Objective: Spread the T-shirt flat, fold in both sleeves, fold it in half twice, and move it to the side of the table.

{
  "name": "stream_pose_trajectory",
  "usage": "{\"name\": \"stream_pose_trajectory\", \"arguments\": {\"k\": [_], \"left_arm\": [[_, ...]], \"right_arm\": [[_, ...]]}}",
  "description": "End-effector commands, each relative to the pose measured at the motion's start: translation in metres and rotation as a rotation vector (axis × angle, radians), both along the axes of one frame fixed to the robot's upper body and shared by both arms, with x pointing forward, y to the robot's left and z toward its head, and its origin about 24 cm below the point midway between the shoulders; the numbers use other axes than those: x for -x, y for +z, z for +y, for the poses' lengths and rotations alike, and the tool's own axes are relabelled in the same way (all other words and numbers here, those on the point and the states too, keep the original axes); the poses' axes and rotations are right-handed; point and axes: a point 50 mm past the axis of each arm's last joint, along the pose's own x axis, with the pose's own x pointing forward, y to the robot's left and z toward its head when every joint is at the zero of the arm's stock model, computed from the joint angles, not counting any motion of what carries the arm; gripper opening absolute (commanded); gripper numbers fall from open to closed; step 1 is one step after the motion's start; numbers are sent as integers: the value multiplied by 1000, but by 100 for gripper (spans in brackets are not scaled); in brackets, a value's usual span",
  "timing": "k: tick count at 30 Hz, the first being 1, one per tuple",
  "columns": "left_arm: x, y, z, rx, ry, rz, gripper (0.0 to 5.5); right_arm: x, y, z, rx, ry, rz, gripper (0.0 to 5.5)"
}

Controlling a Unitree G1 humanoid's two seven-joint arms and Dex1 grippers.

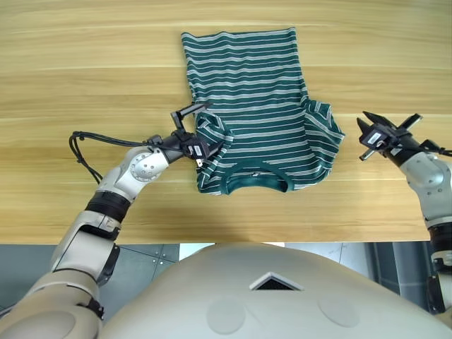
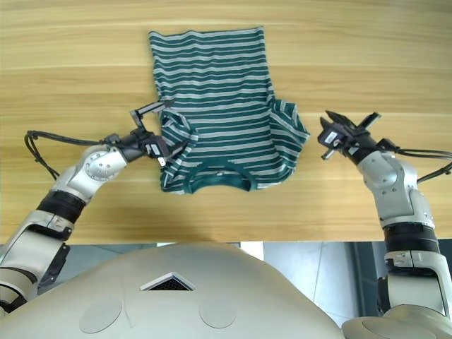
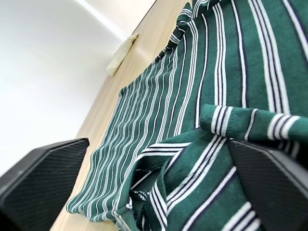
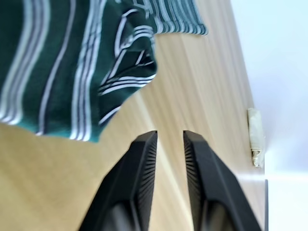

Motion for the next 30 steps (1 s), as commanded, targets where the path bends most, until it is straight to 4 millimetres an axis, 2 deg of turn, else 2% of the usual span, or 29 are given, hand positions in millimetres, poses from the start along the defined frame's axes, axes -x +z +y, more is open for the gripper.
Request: {"name": "stream_pose_trajectory", "arguments": {"k": [1,3,10,21,30], "left_arm": [[19,-28,19,-154,12,128,540],[18,-27,19,-156,11,126,540],[16,-26,20,-156,16,119,540],[15,-26,20,-155,16,114,540],[16,-26,18,-154,14,111,540]], "right_arm": [[22,-29,3,56,56,226,157],[29,-31,9,35,92,273,180],[32,-31,8,55,105,290,180],[23,-39,11,88,82,295,180],[23,-49,20,77,111,317,180]]}}
